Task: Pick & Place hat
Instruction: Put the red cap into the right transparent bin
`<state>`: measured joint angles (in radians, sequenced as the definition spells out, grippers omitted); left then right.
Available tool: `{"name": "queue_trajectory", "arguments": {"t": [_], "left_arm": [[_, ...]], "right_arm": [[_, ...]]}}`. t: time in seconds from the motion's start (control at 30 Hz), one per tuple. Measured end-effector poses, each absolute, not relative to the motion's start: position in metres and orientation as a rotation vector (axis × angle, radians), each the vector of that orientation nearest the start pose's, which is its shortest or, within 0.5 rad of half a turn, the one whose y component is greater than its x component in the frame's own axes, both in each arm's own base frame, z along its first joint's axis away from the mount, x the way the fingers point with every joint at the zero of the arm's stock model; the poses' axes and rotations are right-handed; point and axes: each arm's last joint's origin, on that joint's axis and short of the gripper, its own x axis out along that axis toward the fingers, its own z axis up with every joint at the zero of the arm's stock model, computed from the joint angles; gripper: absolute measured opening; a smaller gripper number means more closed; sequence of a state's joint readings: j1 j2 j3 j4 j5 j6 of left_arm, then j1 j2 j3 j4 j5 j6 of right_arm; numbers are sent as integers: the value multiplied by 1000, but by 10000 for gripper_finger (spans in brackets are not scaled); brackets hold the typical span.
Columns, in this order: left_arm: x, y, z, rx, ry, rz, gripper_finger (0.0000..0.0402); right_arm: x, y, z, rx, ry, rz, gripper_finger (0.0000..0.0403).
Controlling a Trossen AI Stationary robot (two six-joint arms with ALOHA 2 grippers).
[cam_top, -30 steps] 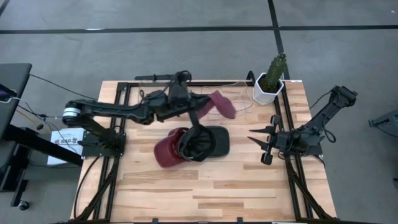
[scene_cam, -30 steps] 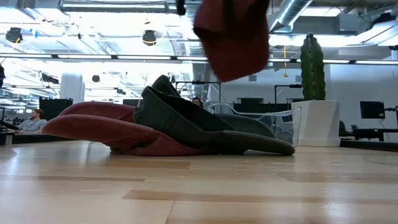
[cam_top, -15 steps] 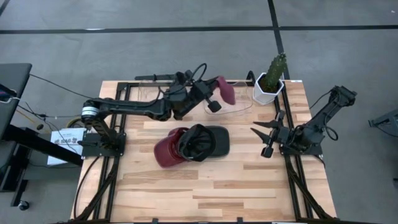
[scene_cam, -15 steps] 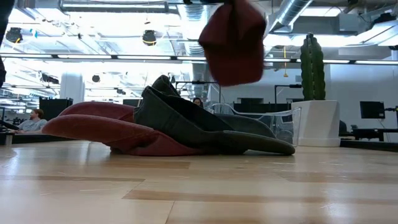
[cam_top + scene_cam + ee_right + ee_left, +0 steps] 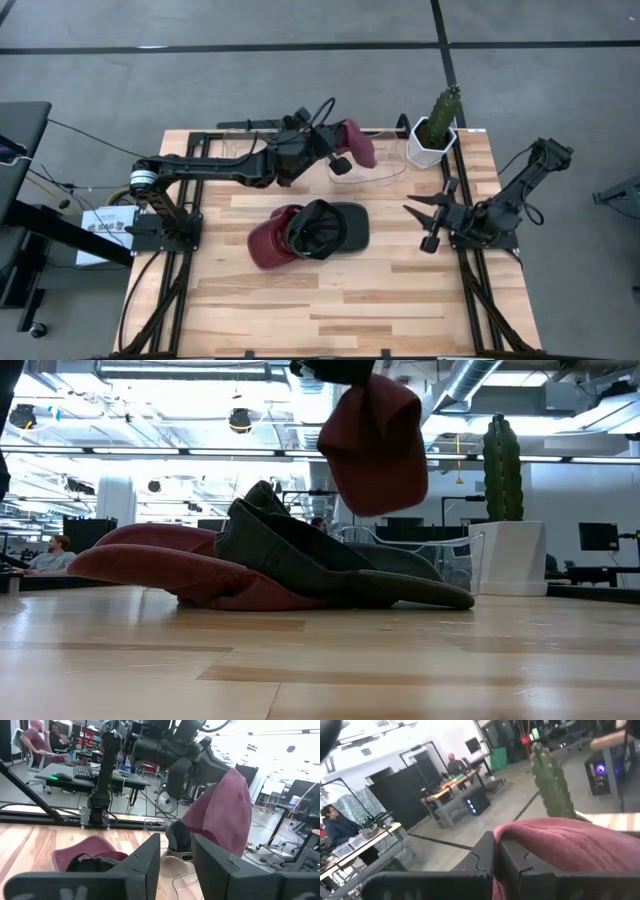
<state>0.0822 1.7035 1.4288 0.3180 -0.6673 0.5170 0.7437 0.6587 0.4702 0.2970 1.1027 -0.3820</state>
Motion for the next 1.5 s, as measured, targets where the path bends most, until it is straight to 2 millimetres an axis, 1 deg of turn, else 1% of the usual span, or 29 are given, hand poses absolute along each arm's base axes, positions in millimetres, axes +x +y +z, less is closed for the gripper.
{"name": "queue_trajectory", "arguments": {"t": [0.1,0.2,0.3,0.43,0.6,0.77,0.9,0.97,1.03,1.17,1.33,1.5], "left_arm": [[396,48,357,470,162,683,10],[398,45,352,461,174,538,10],[399,43,351,456,170,446,10],[397,44,351,367,151,375,10],[387,54,365,193,130,250,10],[371,66,373,36,151,-1,10],[362,67,380,-25,137,-295,10],[360,63,381,-34,124,-454,10],[358,58,381,-30,118,-594,10],[356,45,380,2,97,-794,10],[355,27,381,-5,83,-991,10],[355,7,371,1,94,-1068,10]], "right_arm": [[124,79,286,-290,7,-364,102],[125,80,284,-286,12,-363,102],[127,81,282,-278,20,-359,102],[129,83,279,-286,39,-362,102],[133,81,277,-297,49,-382,102],[136,77,277,-336,63,-413,102],[139,74,277,-349,67,-438,102],[140,72,277,-350,65,-428,102],[142,71,278,-348,52,-383,102],[148,67,279,-343,19,-282,102],[154,61,279,-342,-5,-176,102],[162,56,276,-354,-14,-44,102]]}}
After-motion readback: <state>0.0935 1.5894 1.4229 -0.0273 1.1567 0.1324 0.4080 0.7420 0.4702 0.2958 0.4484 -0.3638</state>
